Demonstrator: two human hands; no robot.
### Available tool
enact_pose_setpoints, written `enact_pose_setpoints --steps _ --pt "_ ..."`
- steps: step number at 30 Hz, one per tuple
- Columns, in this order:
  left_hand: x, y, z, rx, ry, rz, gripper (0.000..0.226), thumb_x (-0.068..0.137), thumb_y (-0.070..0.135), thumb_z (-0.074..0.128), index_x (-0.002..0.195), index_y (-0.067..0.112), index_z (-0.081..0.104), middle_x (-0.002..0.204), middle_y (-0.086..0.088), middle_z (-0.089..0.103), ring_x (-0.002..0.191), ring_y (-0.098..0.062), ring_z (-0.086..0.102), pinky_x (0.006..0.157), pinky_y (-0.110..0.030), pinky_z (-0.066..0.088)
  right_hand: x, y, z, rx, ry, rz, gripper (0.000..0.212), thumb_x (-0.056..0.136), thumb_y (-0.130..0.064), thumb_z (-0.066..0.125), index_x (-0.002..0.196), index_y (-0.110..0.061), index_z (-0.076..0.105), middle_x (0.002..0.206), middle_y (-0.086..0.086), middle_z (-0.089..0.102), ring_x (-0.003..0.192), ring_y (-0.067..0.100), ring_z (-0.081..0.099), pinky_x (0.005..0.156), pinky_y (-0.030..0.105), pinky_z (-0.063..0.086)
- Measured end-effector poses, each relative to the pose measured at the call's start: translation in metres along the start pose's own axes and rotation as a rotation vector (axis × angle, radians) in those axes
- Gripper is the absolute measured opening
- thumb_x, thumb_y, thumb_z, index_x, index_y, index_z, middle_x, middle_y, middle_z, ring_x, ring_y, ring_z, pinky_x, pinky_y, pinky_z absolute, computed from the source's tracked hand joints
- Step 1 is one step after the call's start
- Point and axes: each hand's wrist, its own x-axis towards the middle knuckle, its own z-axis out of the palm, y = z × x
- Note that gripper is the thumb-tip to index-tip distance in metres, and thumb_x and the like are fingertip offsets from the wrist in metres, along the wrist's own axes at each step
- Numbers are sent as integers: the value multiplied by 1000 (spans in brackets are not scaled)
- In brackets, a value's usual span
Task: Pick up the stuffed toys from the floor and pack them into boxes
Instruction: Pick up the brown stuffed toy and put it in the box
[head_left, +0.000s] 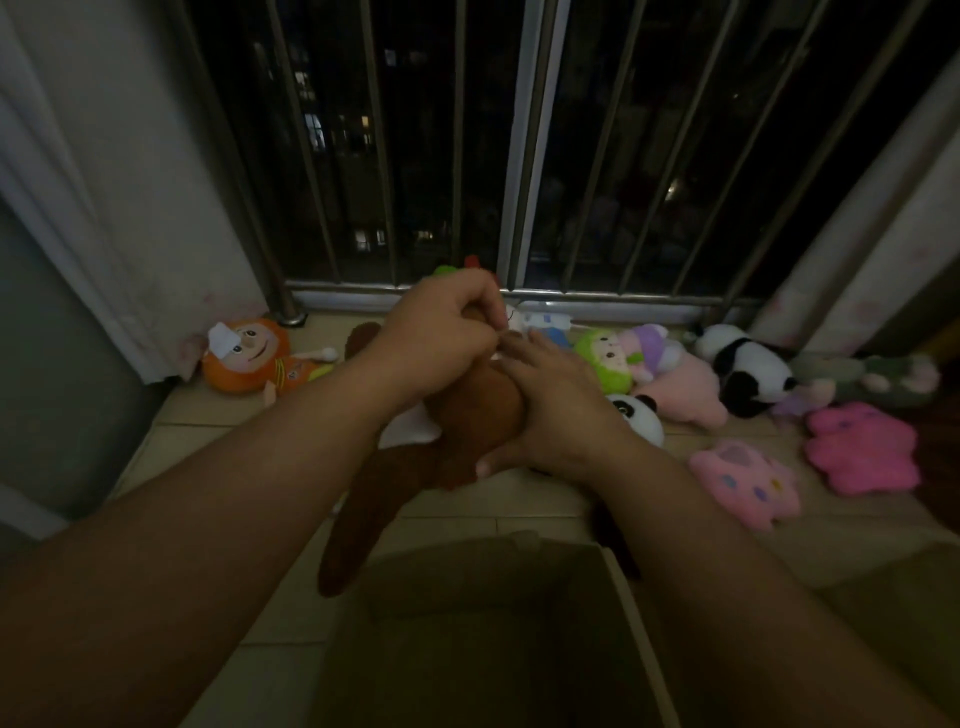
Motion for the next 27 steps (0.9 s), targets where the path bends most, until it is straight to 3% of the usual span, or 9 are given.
enact_pose_setpoints --steps 3,5,7,11,14,18,21,24,27 --pt "-4 4 5 -111 -99 -48 28 70 -10 56 71 18 59 65 5 55 64 -8 55 60 -26 45 -11 -4 -2 149 -42 -30 81 50 -56 80 123 -43 48 124 -11 57 117 22 48 101 47 41" --pt "-7 6 9 -84 -170 -55 22 73 -7 57 72 15 61 65 6 57 61 0 54 59 -19 43 -19 -5 -3 171 -69 -36 62 55 -44 80 112 -36 55 104 -9 63 96 19 59 83 42 52" --pt "-8 7 8 -118 -224 -77 14 79 2 58 74 14 63 72 0 61 69 -4 58 63 -20 44 -28 -10 -12 215 -124 -19 51 60 -35 80 107 -34 58 96 -9 65 84 14 62 74 42 56" --pt "-5 5 -9 -279 -212 -128 17 75 26 57 67 25 72 80 1 68 88 -21 62 81 -39 48 -41 -24 -45 210 -188 -44 45 65 -45 78 105 -43 55 96 -15 65 90 8 61 81 36 55" --pt "-7 8 -17 -269 -269 -98 17 70 36 60 72 26 74 90 -2 68 95 -26 61 90 -47 46 -47 -36 -69 203 -269 -44 41 66 -52 75 100 -48 51 94 -17 63 87 4 61 79 32 56" --pt "-11 9 -17 -163 -319 -69 16 70 37 60 71 30 74 97 -4 68 104 -28 60 99 -52 43 -50 -46 -74 190 -351 -40 37 67 -53 74 97 -38 58 90 -14 65 83 2 62 77 29 56" --pt "-17 -5 -3 50 -370 -59 25 69 40 61 74 19 75 94 -8 69 100 -28 61 96 -51 44 -50 -43 -53 210 -457 7 38 66 -51 78 96 -32 64 87 -13 69 80 2 65 76 28 56" --pt "-29 -28 16 217 -449 -183 22 82 21 61 88 2 71 92 -12 66 92 -28 60 84 -43 49 -55 -38 -19 222 -560 21 42 66 -50 79 101 -31 66 93 -14 69 85 3 64 83 26 53" --pt "-38 -35 24 243 -547 -228 16 81 18 62 84 6 72 86 -5 67 84 -19 59 67 -32 46 -59 -41 0 222 -599 7 41 67 -50 79 101 -32 63 98 -14 65 89 6 61 80 23 49"
